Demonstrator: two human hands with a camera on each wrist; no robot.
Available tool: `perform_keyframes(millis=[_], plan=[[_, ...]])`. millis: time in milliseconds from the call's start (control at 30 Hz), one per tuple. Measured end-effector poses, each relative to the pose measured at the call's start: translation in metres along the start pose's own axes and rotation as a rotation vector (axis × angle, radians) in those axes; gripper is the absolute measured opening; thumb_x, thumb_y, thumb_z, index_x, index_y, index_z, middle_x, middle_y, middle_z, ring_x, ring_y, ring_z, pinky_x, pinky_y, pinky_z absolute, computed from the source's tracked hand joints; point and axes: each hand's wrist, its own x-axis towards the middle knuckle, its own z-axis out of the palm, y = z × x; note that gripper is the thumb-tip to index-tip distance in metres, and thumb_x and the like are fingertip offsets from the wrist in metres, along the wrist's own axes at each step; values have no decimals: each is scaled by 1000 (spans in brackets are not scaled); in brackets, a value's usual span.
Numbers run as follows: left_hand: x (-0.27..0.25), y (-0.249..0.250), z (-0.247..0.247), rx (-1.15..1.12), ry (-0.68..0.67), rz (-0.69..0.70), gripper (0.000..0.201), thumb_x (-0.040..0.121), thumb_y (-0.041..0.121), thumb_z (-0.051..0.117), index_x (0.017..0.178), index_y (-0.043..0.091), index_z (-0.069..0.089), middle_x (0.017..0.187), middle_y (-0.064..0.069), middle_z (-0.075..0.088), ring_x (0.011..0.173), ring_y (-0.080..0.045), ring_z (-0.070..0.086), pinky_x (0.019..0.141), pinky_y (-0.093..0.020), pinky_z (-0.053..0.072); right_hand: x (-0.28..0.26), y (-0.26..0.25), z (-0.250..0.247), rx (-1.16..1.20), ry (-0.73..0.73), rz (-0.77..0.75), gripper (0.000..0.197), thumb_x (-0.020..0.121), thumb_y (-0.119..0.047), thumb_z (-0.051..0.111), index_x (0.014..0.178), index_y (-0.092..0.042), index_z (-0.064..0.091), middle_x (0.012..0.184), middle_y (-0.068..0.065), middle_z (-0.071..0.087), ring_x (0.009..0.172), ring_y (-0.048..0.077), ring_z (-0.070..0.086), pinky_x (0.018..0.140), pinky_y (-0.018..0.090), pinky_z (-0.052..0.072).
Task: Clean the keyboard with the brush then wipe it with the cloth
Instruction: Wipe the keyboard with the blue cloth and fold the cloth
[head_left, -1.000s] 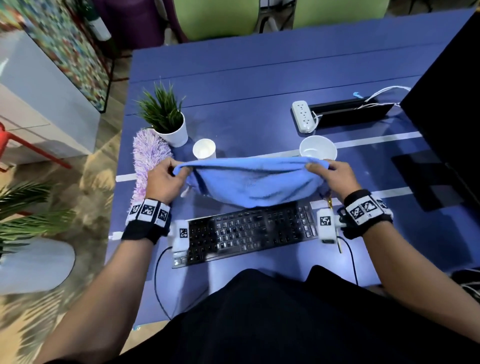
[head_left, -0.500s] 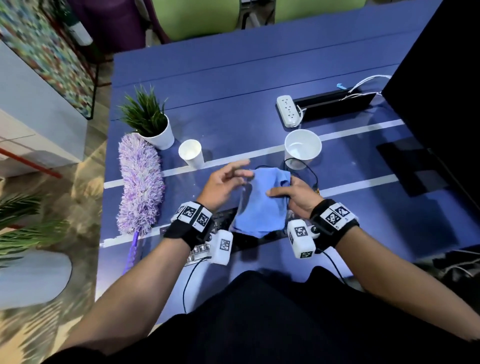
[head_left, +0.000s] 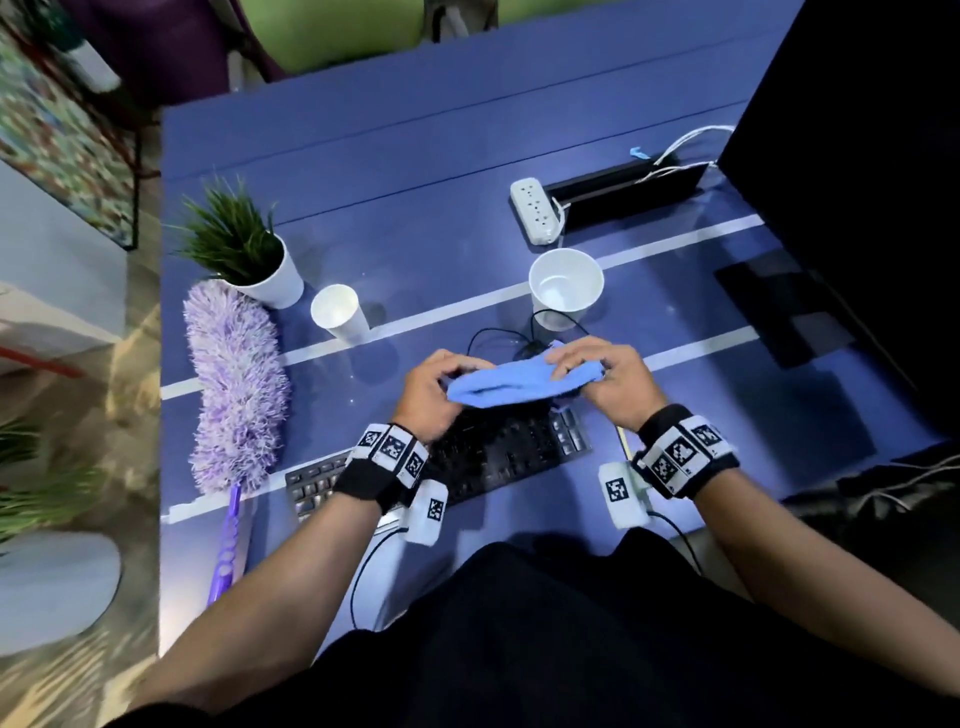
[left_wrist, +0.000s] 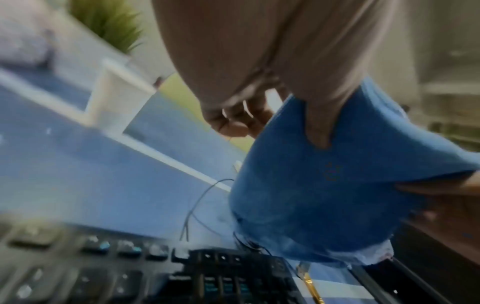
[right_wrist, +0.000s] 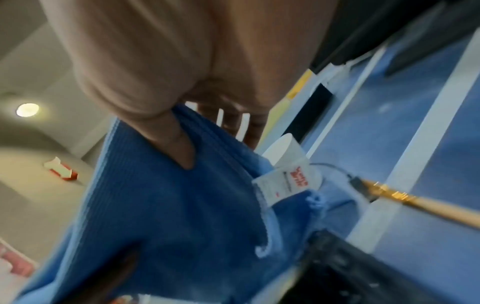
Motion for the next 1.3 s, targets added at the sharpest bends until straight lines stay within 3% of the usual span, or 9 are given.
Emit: perform_keyframes(millis=[100, 200, 333, 467, 633, 833, 1000, 1133, 1300], plan=[[-16, -16, -2, 158, 7, 68, 32, 76, 18, 67, 104, 33, 74, 97, 21, 67, 92, -14, 59, 89, -26, 42, -23, 30, -1, -132, -2, -20, 52, 55, 10, 41, 75, -25, 73, 96, 2, 72, 100, 18, 62, 98, 22, 42], [-42, -48, 5, 204, -234, -148, 27, 75, 52, 66, 97, 41, 76, 100, 17, 73, 94, -1, 65, 94, -30, 49, -44, 66, 9, -112, -235, 231, 57, 72, 15, 55, 95, -35, 67, 91, -4, 70, 86, -1, 64, 86, 16, 46], [-47, -64, 24, 246, -139, -420, 15, 83, 42, 73, 81, 28, 77, 80, 3, 76, 71, 1, 63, 79, -31, 56, -30, 93, 12, -166, -27, 458, 26, 86, -14, 67, 108, -25, 59, 56, -3, 60, 50, 1, 46, 62, 23, 40], [-27, -53, 35, 333, 89, -450, 34, 82, 57, 58, 95, 32, 76, 93, 0, 76, 95, -16, 69, 94, -35, 52, -7, 98, 11, -346, 155, 642, 57, 77, -35, 74, 126, -21, 49, 92, 6, 63, 91, 24, 60, 83, 28, 44], [-6, -36, 52, 695, -204, -429, 88, 67, 84, 41, 136, 31, 55, 139, 2, 51, 131, -25, 38, 107, -39, 29, 3, 95, 5, -599, -154, 713, 88, 56, -66, 77, 128, -21, 53, 129, 7, 55, 116, 27, 54, 92, 33, 46], [11, -38, 58, 732, -143, -193, 34, 84, 52, 67, 108, 29, 70, 134, 8, 54, 123, -22, 42, 94, -34, 27, 11, 78, 5, -687, -110, 446, 23, 73, -27, 71, 84, -17, 54, 95, 11, 56, 97, 31, 55, 75, 33, 43], [11, -33, 49, 537, 77, -338, 51, 80, 66, 63, 117, 31, 63, 119, 4, 62, 116, -23, 47, 94, -34, 33, 46, 33, -24, -240, -47, 341, 19, 82, -8, 67, 92, -14, 52, 80, 3, 59, 68, 13, 53, 60, 18, 42], [-6, -43, 32, 575, -15, -350, 52, 81, 69, 58, 112, 28, 67, 118, 0, 64, 114, -25, 48, 95, -34, 36, 103, 13, -67, -124, 164, 326, 24, 76, -6, 72, 86, -17, 53, 78, 0, 58, 65, 10, 52, 61, 20, 45], [-29, -53, 28, 592, -91, -388, 51, 83, 64, 59, 118, 26, 64, 125, -3, 62, 120, -25, 45, 100, -32, 35, 147, 25, -85, -463, 290, 487, 41, 68, -23, 73, 101, -5, 57, 97, 14, 60, 92, 26, 58, 73, 28, 41]])
